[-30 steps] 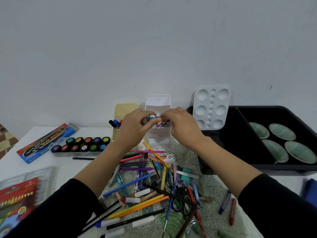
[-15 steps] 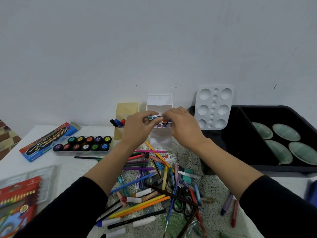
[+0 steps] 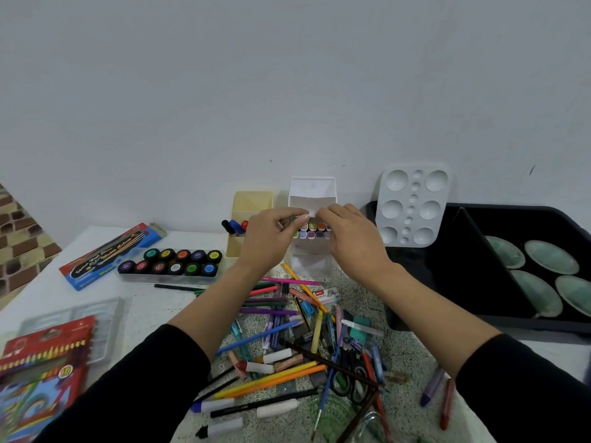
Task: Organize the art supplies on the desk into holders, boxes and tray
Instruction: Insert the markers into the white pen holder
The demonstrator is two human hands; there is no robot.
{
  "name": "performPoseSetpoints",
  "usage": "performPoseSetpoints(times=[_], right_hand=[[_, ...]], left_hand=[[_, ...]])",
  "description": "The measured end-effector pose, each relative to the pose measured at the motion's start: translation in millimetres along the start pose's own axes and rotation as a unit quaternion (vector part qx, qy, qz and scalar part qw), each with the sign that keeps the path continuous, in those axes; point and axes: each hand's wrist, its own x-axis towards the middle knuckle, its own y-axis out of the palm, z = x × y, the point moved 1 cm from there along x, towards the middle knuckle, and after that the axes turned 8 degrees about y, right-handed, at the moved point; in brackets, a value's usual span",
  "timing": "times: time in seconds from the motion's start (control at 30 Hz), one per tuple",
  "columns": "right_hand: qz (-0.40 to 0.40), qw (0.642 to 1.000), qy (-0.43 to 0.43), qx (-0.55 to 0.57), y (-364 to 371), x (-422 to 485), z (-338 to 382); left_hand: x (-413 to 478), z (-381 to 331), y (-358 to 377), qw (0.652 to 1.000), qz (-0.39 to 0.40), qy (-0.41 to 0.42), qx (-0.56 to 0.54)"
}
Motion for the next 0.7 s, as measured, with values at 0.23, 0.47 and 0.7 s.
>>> performPoseSetpoints(times=[0.23, 0.47, 0.7], right_hand=[[0.002, 1.000, 0.002, -0.012, -4, -2, -1], [0.035, 0.999, 0.013, 0.004, -11, -6, -3], [0.008, 0.993, 0.036, 0.111, -34, -66, -7]], left_hand=[[-3, -7, -1, 1.000, 0.024, -0.010, -0.015], [-17, -19, -2, 1.000, -0.001, -0.017, -0.011], [-72, -41, 6, 0.996, 0.084, -0.007, -0.008]])
